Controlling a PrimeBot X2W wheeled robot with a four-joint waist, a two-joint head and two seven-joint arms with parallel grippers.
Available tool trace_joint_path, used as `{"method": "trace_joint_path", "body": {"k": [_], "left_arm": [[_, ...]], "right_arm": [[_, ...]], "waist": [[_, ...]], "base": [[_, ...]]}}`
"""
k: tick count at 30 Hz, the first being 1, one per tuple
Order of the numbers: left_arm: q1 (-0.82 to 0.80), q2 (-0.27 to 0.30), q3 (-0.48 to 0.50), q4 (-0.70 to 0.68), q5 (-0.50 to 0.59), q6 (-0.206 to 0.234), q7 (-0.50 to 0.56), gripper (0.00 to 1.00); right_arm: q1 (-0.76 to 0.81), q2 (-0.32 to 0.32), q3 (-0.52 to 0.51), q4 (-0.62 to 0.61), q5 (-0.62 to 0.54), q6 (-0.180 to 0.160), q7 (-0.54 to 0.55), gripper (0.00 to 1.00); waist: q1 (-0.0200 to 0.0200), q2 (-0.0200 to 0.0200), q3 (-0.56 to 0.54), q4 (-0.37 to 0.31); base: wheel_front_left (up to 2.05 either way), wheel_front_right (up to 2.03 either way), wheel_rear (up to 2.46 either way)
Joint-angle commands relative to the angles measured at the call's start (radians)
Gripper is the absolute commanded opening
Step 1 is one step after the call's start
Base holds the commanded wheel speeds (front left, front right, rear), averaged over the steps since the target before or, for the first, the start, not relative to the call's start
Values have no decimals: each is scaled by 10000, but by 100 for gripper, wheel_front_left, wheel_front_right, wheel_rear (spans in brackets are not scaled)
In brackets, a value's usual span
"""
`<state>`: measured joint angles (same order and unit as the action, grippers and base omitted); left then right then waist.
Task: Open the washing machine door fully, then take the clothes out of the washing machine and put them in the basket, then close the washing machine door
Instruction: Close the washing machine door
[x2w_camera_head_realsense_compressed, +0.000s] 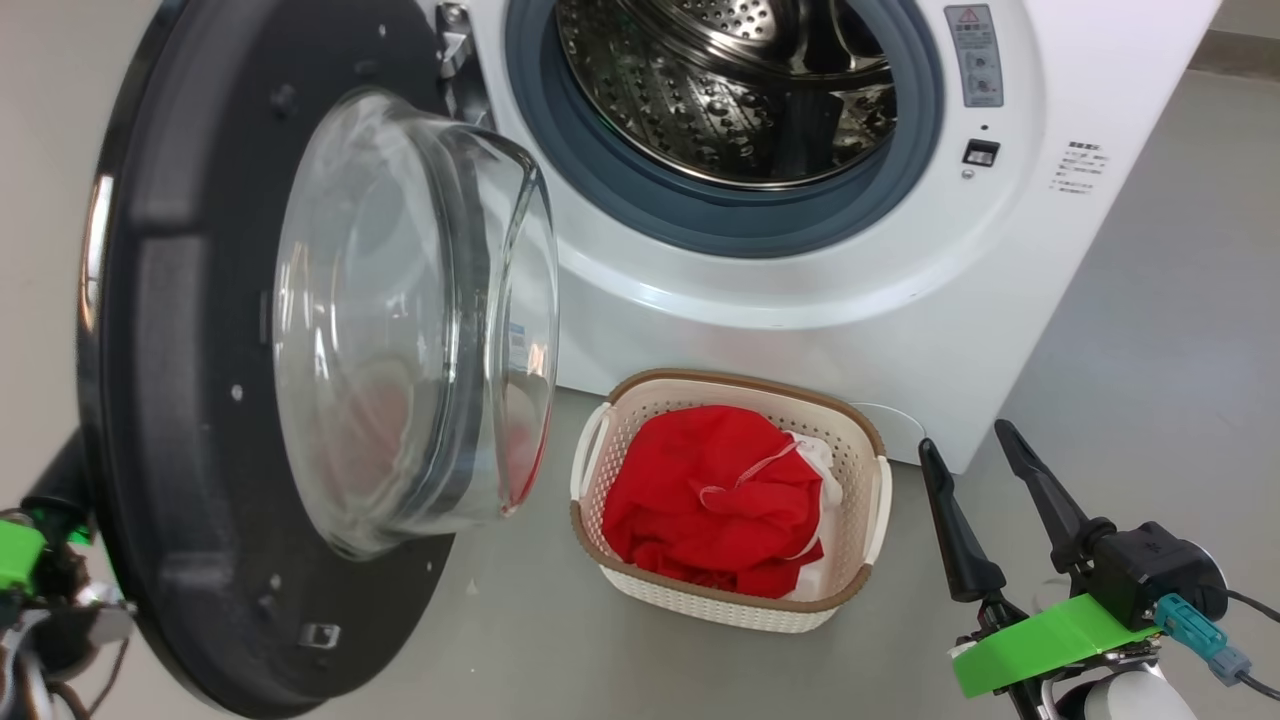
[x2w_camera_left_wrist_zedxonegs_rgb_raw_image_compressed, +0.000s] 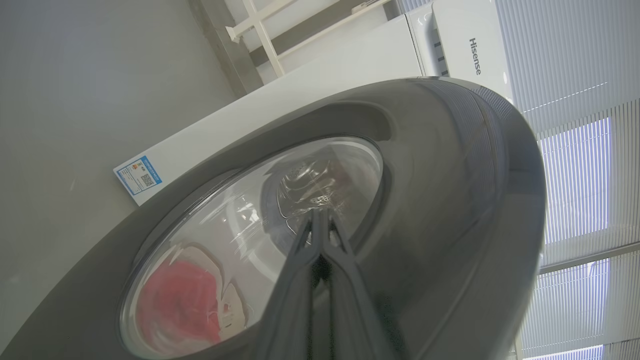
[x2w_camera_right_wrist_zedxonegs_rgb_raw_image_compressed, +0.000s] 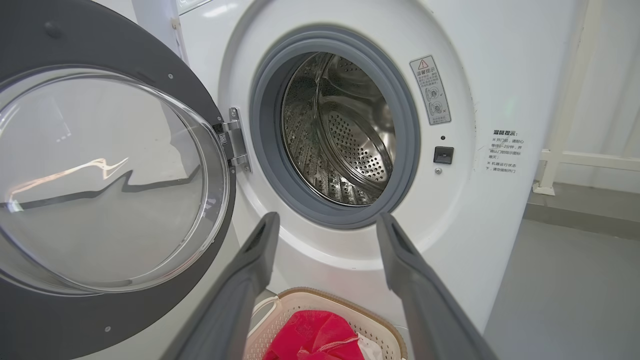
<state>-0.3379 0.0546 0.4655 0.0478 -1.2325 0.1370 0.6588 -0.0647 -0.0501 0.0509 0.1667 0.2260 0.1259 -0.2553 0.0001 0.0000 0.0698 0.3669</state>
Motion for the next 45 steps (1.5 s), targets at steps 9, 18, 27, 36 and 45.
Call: {"method": "trace_joint_path", "body": {"k": [9,18,27,36,45], "left_arm": [[618,-20,-391,-1264,-707,314,-482,0],[1246,-40,-1167,-1943,-1842,472,-1373,0],[1718,-42,-1823,-2684,-2558,543,-1927,0],[2209,-42,-2243,-3324,-3090,501,-2364,0],[2363,-43,-2752,-3543,-3349,493,-2658,0]], "right_arm": [[-367,-1,305,-142,30,48,-65,100],[-523,-1,211,-18,161,48,-65,100],[-563,-1,203,17,224,48,-65,100],[-580,-1,208,45,270,48,-65,100],[-644,-1,225,102,324,48,-65,100]], "waist": [[-1,0,157,-619],[-1,0,310,-1375],[-1,0,255,-1868],[-1,0,238,-2215],[-1,0,264,-2582]], "base": [[0,0,0],[0,0,0],[0,0,0],[0,0,0],[0,0,0]]}}
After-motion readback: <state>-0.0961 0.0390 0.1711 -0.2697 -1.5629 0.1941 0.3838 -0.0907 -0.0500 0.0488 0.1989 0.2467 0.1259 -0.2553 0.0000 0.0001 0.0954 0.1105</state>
